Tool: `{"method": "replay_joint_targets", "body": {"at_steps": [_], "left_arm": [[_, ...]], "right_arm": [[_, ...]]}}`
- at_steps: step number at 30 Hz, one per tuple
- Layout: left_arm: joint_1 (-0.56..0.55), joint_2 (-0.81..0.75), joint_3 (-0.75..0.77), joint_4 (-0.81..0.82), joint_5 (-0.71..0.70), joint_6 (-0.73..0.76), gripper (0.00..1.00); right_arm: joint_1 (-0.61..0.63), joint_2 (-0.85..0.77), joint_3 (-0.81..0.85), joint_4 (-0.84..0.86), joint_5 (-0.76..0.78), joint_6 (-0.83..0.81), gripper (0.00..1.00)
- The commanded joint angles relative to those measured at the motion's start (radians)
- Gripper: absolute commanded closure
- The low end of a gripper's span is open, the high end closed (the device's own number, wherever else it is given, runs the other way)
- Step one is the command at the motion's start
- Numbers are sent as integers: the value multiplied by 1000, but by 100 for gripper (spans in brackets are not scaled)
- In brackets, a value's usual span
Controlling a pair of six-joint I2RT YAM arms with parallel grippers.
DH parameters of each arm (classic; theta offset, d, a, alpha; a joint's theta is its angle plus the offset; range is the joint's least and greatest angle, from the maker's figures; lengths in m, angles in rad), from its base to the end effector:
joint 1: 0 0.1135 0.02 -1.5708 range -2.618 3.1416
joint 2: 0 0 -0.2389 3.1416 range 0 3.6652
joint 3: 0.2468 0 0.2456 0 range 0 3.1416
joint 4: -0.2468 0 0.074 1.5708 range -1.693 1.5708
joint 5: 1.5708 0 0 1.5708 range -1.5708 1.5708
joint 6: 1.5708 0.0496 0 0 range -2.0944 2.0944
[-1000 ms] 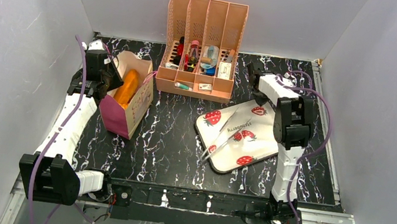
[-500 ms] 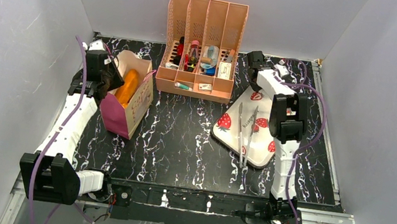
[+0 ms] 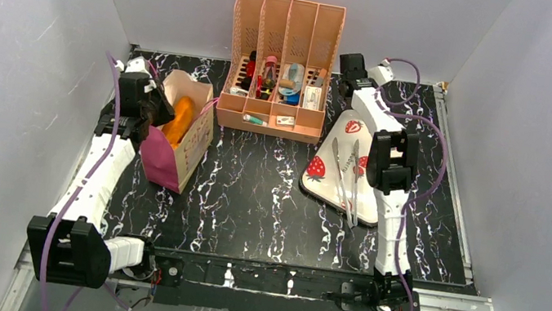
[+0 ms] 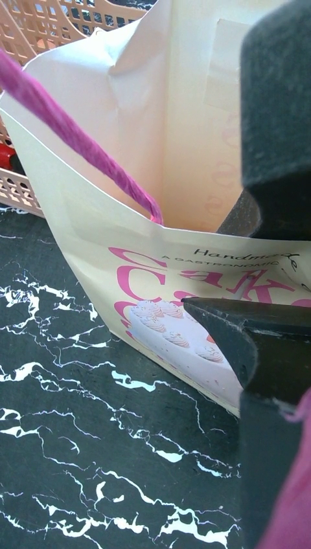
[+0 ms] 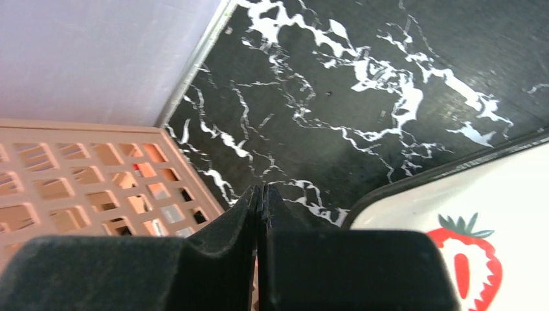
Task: Take the fake bread out of the paper bag
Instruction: Move the container to the center of the board, then adjust the paper bag at the center of the board.
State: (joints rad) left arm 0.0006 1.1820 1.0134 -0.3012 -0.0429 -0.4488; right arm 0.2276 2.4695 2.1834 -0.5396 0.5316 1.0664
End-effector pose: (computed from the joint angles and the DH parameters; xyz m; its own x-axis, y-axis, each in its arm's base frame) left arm 0.2845 0.0023 0.2978 -0.3910 -0.4337 -0.8118 -0.2314 0.9000 -0.3694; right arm 0.5235 0.0954 0.1668 -0.2232 0.7229 -0.6539 0.6947 0.5885 0.4135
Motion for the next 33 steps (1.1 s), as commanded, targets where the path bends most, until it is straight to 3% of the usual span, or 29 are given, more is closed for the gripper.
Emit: {"method": "replay_joint_targets", "body": {"at_steps": [1, 4, 8, 12, 18, 25, 30, 33], "left_arm": [[-14, -30, -21, -5, 48, 0, 98], [-26, -37, -27, -2, 44, 15, 100], [-69, -36, -18, 1, 42, 45, 100], [-147, -26, -5, 1, 18, 67, 100], [-244, -27, -9, 1, -19, 76, 100], [-292, -75, -53, 4, -33, 81, 100], [-299, -90, -78, 15, -20, 79, 100], [-302, -93, -94, 30, -7, 80, 100]], "right_arm": [[11, -18, 52, 85, 56, -74, 100], [29, -118, -60, 177, 130, -150, 100], [61, -381, -366, 453, 181, -369, 100], [71, -652, -738, 799, 73, -531, 99], [70, -919, -1026, 871, -76, -618, 76], [69, -1147, -1276, 986, -223, -679, 19], [65, -1238, -1406, 1206, -355, -638, 4], [65, -1275, -1429, 1231, -394, -584, 2]]}}
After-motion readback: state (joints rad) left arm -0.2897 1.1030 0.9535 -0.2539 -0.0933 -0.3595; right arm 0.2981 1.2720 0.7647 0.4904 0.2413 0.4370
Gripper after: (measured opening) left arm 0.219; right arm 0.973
